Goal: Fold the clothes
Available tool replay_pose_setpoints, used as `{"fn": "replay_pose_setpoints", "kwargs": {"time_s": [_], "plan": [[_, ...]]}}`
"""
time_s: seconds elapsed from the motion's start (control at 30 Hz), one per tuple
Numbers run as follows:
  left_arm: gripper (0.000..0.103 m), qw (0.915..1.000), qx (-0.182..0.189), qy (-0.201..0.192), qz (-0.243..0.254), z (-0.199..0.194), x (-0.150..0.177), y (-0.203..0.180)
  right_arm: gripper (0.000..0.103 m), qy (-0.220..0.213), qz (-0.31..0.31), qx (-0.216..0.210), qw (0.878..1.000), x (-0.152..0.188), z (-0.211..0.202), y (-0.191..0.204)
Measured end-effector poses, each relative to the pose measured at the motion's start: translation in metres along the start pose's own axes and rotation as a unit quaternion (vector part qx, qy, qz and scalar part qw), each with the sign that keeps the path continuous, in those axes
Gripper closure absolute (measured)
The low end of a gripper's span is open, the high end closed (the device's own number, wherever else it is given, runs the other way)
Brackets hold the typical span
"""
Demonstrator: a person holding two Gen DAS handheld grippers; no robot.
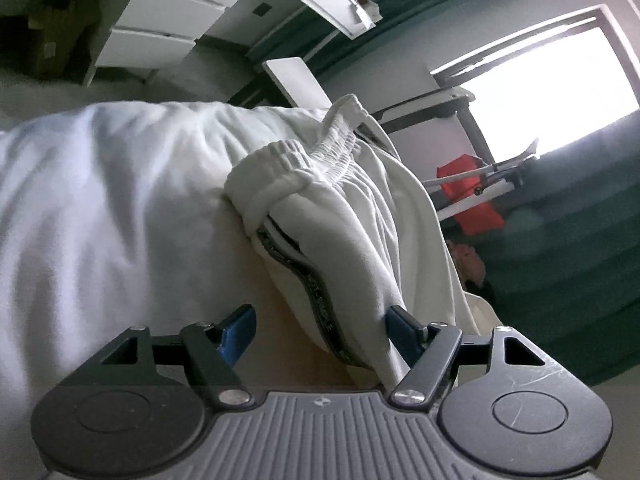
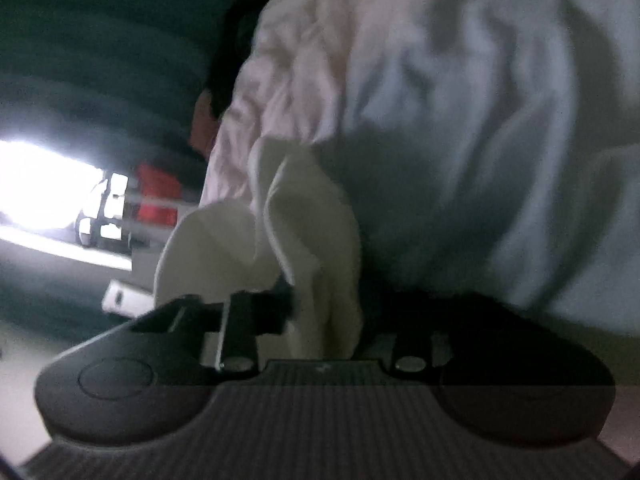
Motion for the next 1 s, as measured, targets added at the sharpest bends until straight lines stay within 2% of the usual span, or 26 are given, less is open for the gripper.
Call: {"fn": "replay_pose_setpoints", "kwargs": {"time_s": [0.03, 0.07, 0.17, 0.23, 0.3, 0.37, 0.43, 0.53, 0.6, 0.63, 0.7, 0.73, 0.77, 0.8, 0.9, 1.0], "plan": [[0.029, 1.0, 0.0, 0.001, 0.0, 0.002, 0.0, 0.0, 0.083, 0.01, -0.02, -0.003, 1.0, 0.002, 0.005, 0.006], [0.029, 1.0, 0.0, 0.003, 0.0, 0.003, 0.0, 0.0, 0.086, 0.01, -0.037, -0.002, 0.999, 0.001, 0.005, 0.013], [0.029, 1.0, 0.002, 0.001, 0.004, 0.007, 0.001, -0.002, 0.088, -0.023, -0.079, -0.018, 0.996, -0.006, -0.01, 0.047], [0.029, 1.0, 0.005, 0.002, 0.002, 0.008, 0.0, -0.002, 0.088, -0.056, -0.125, -0.018, 0.99, -0.013, -0.027, 0.073], [0.029, 1.0, 0.008, 0.004, -0.004, 0.009, 0.0, -0.002, 0.088, -0.106, -0.191, -0.004, 0.976, -0.024, -0.049, 0.096], [0.029, 0.9998, 0.011, 0.009, -0.013, 0.01, 0.0, -0.001, 0.088, -0.158, -0.241, 0.038, 0.957, -0.035, -0.071, 0.106], [0.029, 0.9996, 0.011, 0.014, -0.02, 0.012, 0.0, 0.0, 0.088, -0.19, -0.262, 0.087, 0.942, -0.044, -0.083, 0.099], [0.029, 0.9993, 0.011, 0.024, -0.027, 0.015, 0.001, 0.001, 0.082, -0.168, -0.249, 0.141, 0.943, -0.051, -0.083, 0.068], [0.029, 0.9991, 0.013, 0.028, -0.031, 0.017, 0.001, 0.0, 0.077, -0.147, -0.21, 0.161, 0.953, -0.054, -0.079, 0.047], [0.029, 0.9989, 0.014, 0.03, -0.032, 0.018, 0.001, 0.0, 0.073, -0.144, -0.189, 0.157, 0.959, -0.056, -0.082, 0.04], [0.029, 0.9986, 0.016, 0.037, -0.034, 0.021, 0.001, 0.0, 0.046, -0.149, -0.153, 0.152, 0.965, -0.062, -0.092, 0.033], [0.029, 0.9985, 0.017, 0.039, -0.035, 0.022, 0.001, 0.0, 0.038, -0.158, -0.145, 0.15, 0.965, -0.061, -0.099, 0.034], [0.029, 0.9984, 0.017, 0.041, -0.035, 0.023, 0.0, 0.0, 0.025, -0.167, -0.137, 0.148, 0.965, -0.061, -0.107, 0.034], [0.029, 0.9983, 0.017, 0.042, -0.036, 0.025, 0.0, 0.0, 0.02, -0.176, -0.13, 0.146, 0.965, -0.06, -0.116, 0.035], [0.029, 0.9983, 0.019, 0.045, -0.033, 0.027, -0.001, 0.0, 0.021, -0.189, -0.086, 0.129, 0.97, -0.056, -0.142, 0.032], [0.029, 0.9983, 0.021, 0.047, -0.029, 0.029, -0.002, 0.0, 0.02, -0.19, 0.029, 0.079, 0.978, -0.044, -0.157, 0.01]]}}
Point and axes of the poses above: each gripper's, at about its wrist camera, not at the fingertips, and z roughly the way its jaws point, y to its left, x to its underside, the point moved 8 cm from there along z, roughly the way its jaws point, and after that the axes turned 15 degrees about -x, right-handed, at the moved point
